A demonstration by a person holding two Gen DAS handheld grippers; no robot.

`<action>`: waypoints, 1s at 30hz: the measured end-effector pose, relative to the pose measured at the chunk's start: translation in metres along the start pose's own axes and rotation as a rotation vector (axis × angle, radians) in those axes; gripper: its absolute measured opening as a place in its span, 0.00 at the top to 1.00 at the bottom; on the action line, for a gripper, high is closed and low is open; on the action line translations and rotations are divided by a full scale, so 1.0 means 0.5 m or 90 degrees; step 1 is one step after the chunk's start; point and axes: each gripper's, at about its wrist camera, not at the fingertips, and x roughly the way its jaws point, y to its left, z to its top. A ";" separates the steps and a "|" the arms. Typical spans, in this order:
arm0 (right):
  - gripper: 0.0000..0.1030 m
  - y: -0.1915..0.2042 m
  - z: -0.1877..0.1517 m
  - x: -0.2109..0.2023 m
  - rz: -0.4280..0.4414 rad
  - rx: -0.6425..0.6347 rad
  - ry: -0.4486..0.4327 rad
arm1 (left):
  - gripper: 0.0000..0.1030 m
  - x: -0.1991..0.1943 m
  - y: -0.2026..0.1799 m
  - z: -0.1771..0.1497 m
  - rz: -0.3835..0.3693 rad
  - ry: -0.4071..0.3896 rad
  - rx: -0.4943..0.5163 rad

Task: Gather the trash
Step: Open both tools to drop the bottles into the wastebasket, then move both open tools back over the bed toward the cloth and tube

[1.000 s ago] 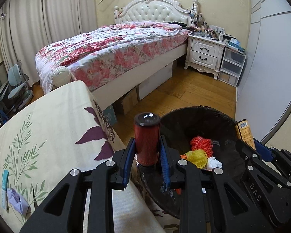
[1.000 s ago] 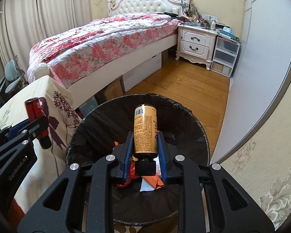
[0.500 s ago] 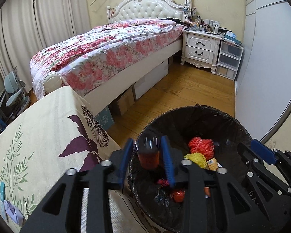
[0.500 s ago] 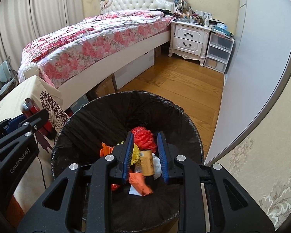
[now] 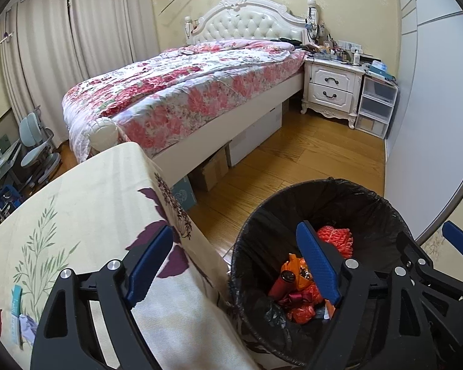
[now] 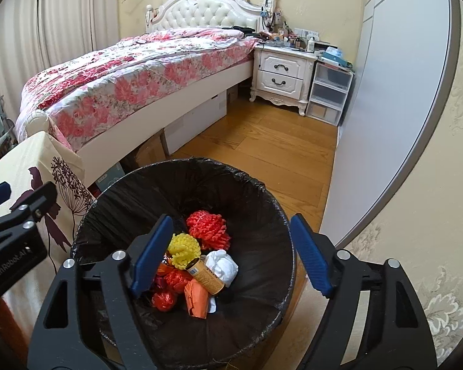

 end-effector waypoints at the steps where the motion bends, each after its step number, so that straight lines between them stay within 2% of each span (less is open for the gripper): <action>1: 0.24 0.000 -0.001 -0.004 0.000 0.001 -0.001 | 0.20 -0.006 0.007 -0.002 0.003 0.000 -0.003; 8: 0.23 0.012 -0.012 -0.031 0.022 -0.004 0.002 | 0.20 -0.056 0.079 -0.020 0.031 -0.009 -0.030; 15: 0.22 0.064 -0.023 -0.071 0.059 -0.031 -0.005 | 0.20 -0.113 0.160 -0.050 0.062 -0.017 -0.059; 23: 0.22 0.166 -0.041 -0.127 0.142 -0.080 -0.008 | 0.20 -0.177 0.270 -0.103 0.110 -0.021 -0.103; 30: 0.22 0.283 -0.068 -0.173 0.224 -0.145 0.001 | 0.20 -0.217 0.392 -0.174 0.180 0.000 -0.153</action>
